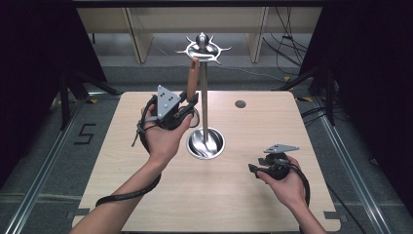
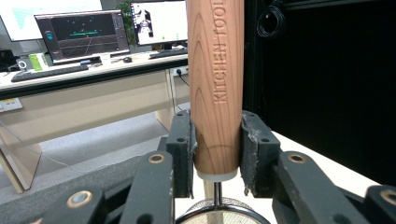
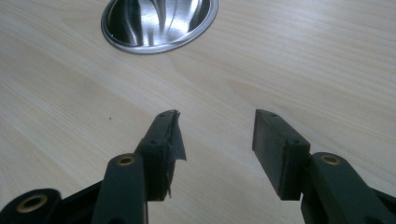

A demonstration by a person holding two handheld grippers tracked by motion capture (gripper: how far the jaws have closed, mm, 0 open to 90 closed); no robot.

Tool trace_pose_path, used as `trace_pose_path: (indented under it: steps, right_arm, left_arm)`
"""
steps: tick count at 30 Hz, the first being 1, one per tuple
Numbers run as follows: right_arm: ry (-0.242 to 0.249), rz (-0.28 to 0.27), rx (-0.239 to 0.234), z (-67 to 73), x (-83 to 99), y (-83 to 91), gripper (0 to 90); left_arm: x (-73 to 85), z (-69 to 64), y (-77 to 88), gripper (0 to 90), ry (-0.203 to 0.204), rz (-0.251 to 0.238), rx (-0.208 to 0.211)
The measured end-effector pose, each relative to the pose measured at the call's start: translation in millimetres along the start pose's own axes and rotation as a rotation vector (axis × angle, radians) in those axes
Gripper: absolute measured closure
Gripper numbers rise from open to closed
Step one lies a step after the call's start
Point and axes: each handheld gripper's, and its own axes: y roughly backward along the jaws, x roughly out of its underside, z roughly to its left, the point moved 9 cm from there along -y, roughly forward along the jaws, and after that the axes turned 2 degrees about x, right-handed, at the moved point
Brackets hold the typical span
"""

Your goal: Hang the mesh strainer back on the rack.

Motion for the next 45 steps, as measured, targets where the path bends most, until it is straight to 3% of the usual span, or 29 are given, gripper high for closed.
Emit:
trace_pose_path:
  steps: [27,28,29,34,37,40,45]
  right_arm:
    - [-0.004,-0.020,-0.012,1.4,-1.3,0.1,51.0]
    - [0.017,-0.018,-0.004,-0.2,-0.6,-0.1,51.0]
    - [-0.009,-0.008,-0.010,1.8,-0.4,1.0,51.0]
    - [0.009,-0.002,-0.007,0.5,0.1,1.4,50.9]
    - [-0.013,0.011,-0.010,2.1,1.3,1.8,50.9]
    - [0.014,-0.002,-0.005,-0.2,0.0,1.4,50.8]
    - [0.016,-0.001,-0.003,-0.3,0.9,0.5,50.6]
  left_arm:
    - [4.1,-1.1,-6.8,67.2,0.002,0.038,0.022]
    - [4.1,-1.1,-7.0,67.2,0.003,0.038,0.023]
    - [4.0,-1.0,-7.1,67.2,0.004,0.037,0.023]
    - [5.0,-0.8,-7.0,67.2,0.007,0.041,0.026]
    - [5.1,-1.4,-6.9,67.0,0.008,0.045,0.036]
    - [4.9,-1.3,-6.9,67.0,0.012,0.046,0.039]
    - [5.3,-1.7,-6.9,66.3,0.021,0.056,0.053]
